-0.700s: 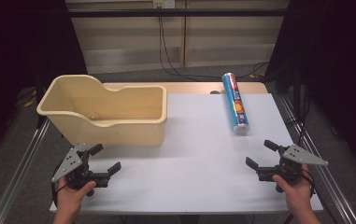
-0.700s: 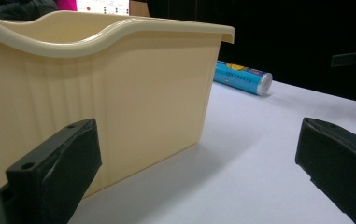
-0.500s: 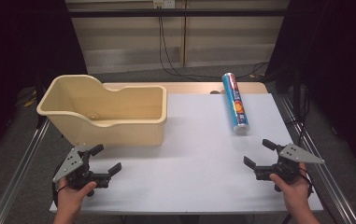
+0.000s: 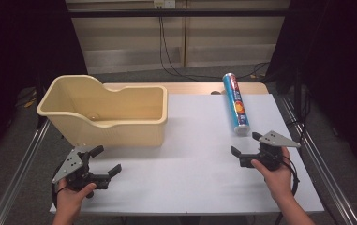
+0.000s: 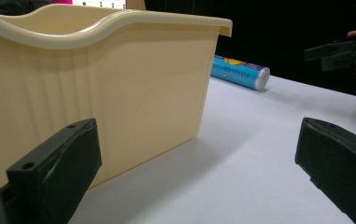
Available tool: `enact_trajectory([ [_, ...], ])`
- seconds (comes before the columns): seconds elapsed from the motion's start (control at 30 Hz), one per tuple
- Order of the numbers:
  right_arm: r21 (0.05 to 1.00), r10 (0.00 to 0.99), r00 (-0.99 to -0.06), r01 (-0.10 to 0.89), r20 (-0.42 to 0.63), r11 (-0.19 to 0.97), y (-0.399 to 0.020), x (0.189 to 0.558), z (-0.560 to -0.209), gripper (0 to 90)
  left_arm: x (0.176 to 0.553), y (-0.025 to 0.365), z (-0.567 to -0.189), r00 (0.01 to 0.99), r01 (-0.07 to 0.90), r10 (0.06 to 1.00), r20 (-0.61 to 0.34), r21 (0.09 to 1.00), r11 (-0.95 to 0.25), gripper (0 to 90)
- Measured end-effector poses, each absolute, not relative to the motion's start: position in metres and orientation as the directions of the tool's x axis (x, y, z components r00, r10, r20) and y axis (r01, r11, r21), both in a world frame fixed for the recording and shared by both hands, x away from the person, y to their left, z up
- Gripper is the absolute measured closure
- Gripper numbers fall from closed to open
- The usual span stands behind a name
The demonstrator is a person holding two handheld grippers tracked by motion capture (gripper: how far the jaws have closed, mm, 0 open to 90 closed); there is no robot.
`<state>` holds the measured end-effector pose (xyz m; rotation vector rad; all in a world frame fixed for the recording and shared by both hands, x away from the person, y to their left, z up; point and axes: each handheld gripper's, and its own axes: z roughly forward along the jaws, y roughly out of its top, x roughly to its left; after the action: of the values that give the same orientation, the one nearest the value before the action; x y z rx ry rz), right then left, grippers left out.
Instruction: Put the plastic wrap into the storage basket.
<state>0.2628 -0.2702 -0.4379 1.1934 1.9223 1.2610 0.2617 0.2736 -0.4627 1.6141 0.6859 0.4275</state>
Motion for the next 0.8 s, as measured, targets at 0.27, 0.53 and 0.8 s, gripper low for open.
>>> enact_trajectory([
  [0.27,0.877,0.915,-0.403,0.435,-0.014,0.204,-0.260,0.309,-0.426,3.6,0.262,0.272,-0.464,0.763,0.191,0.638,-0.106,0.979,-0.065,0.3],
  [0.53,0.821,0.948,-0.319,0.538,-0.011,0.191,-0.262,0.363,-0.422,5.0,0.263,0.270,-0.466,0.771,0.200,0.627,-0.109,0.977,-0.076,0.3],
  [0.8,0.732,0.974,-0.227,0.667,0.021,0.140,-0.275,0.409,-0.439,7.3,0.264,0.268,-0.468,0.779,0.211,0.619,-0.105,0.972,-0.100,0.3],
])
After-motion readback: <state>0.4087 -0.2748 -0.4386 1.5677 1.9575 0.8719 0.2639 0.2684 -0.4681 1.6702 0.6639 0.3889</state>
